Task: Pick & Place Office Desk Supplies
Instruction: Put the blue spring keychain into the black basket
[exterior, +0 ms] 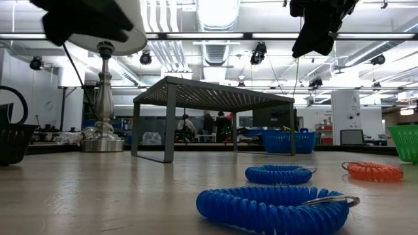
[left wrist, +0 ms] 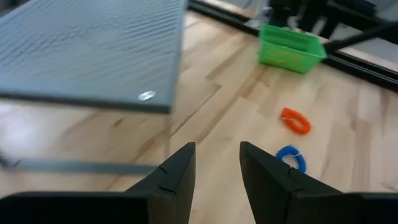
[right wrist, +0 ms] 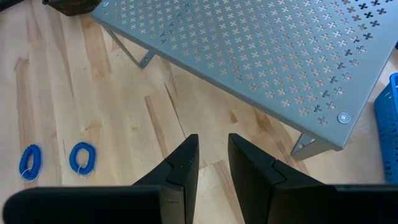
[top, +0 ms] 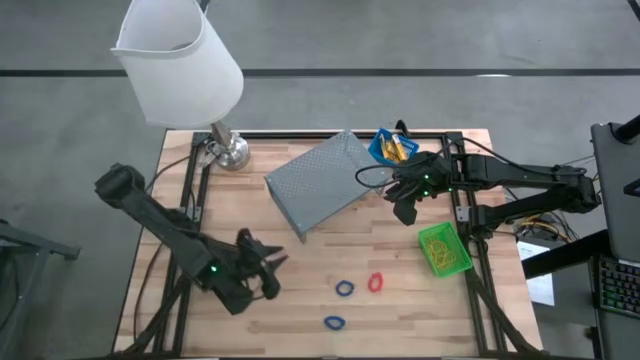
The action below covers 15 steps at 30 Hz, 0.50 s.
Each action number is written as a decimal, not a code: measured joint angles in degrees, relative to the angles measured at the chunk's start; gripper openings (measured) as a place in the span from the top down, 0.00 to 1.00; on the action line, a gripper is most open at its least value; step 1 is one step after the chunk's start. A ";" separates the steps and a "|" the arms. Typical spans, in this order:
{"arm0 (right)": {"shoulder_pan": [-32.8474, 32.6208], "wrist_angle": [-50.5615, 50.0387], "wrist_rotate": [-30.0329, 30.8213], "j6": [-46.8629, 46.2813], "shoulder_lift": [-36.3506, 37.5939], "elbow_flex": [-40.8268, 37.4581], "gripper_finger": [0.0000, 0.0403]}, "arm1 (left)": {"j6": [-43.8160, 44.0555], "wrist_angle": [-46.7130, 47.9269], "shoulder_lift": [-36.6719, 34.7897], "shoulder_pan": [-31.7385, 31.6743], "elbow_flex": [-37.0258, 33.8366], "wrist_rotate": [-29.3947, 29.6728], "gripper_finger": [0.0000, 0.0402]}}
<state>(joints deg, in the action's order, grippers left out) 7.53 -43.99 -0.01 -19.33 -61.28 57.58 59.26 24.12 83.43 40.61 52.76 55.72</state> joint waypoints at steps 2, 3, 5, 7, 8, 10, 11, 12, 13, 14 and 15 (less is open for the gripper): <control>0.00 -0.02 0.00 0.01 0.00 0.00 0.79 | -5.88 -5.33 1.84 -0.49 0.46 -0.40 0.67; 0.00 -0.02 0.00 0.00 0.00 0.00 0.79 | -8.74 -8.12 2.63 -0.82 0.59 -0.81 0.67; 0.00 0.00 0.01 0.00 0.00 0.00 0.79 | -15.05 -15.30 4.04 -1.87 0.58 -2.34 0.67; 0.00 0.00 0.01 0.00 0.00 0.00 0.79 | -20.93 -21.80 5.54 -3.12 0.58 -4.87 0.67; 0.00 0.00 0.01 0.00 0.00 0.00 0.79 | -23.20 -24.14 6.28 -3.78 0.59 -6.43 0.67; -0.02 -0.02 0.00 0.01 0.00 0.00 0.79 | -26.47 -28.16 7.88 -5.19 0.61 -9.55 0.67; -0.02 0.00 0.02 0.00 0.00 0.00 0.79 | -27.84 -29.80 8.64 -5.87 0.60 -10.97 0.67; -0.02 -0.02 0.00 0.00 0.00 0.00 0.79 | -29.05 -31.21 9.45 -6.48 0.62 -12.20 0.67; -0.02 -0.02 0.01 0.01 0.00 0.00 0.79 | -30.27 -32.56 10.26 -7.00 0.64 -13.33 0.67; -0.02 -0.02 0.01 0.00 0.00 0.00 0.79 | -31.44 -33.95 11.31 -7.46 0.64 -14.18 0.67; -0.02 -0.02 0.01 0.01 0.00 0.00 0.79 | -32.89 -35.91 12.50 -7.86 0.64 -15.09 0.67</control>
<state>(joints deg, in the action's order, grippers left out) 7.51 -44.01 0.00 -19.32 -61.28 57.58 26.37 -11.79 95.92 32.75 53.41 40.64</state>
